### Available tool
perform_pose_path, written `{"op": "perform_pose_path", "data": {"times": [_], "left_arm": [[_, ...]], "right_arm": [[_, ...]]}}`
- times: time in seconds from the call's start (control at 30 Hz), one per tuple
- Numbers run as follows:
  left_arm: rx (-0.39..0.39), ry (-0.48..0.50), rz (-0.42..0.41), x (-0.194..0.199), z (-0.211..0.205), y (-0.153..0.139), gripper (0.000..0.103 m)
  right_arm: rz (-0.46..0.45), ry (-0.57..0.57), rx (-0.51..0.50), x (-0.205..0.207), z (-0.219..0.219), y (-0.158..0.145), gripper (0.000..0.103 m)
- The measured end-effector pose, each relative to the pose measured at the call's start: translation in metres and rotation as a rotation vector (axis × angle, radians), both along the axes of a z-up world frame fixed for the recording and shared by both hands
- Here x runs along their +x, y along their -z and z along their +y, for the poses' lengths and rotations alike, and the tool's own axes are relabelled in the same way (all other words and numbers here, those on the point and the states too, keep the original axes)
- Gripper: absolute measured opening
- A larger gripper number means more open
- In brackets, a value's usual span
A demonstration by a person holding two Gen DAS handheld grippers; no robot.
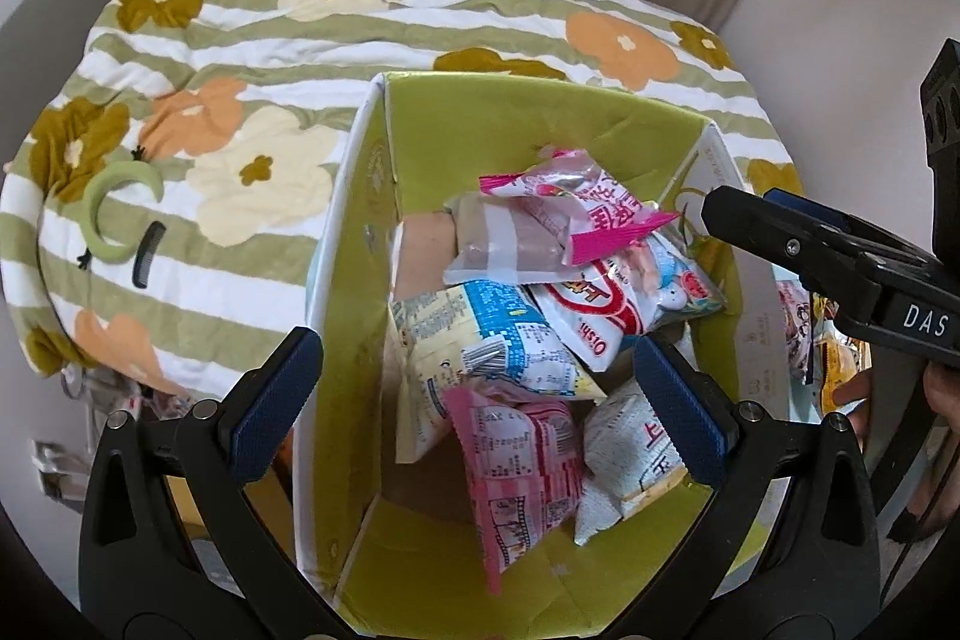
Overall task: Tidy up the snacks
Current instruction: 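Move both tools back over the tray toward the remaining snacks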
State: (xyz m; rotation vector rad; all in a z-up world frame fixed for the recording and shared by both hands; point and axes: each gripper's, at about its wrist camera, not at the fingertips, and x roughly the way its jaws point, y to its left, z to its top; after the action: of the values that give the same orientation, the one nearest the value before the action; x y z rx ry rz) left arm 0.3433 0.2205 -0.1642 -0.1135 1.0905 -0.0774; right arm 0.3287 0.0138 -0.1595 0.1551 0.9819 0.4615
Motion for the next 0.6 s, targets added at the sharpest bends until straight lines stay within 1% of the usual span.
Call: {"op": "perform_pose_path", "data": {"times": [0.33,0.47,0.6], "left_arm": [[0.008,-0.010,-0.041,-0.016,-0.004,-0.032,0.103],[-0.001,0.019,-0.061,-0.024,-0.015,-0.045,0.103],[-0.008,0.043,-0.094,-0.036,-0.036,-0.060,0.103]], "right_arm": [[-0.037,0.048,0.010,-0.035,-0.018,-0.036,0.095],[-0.060,0.085,-0.021,-0.057,-0.030,-0.052,0.095],[-0.094,0.115,-0.012,-0.082,-0.058,-0.070,0.095]]}}
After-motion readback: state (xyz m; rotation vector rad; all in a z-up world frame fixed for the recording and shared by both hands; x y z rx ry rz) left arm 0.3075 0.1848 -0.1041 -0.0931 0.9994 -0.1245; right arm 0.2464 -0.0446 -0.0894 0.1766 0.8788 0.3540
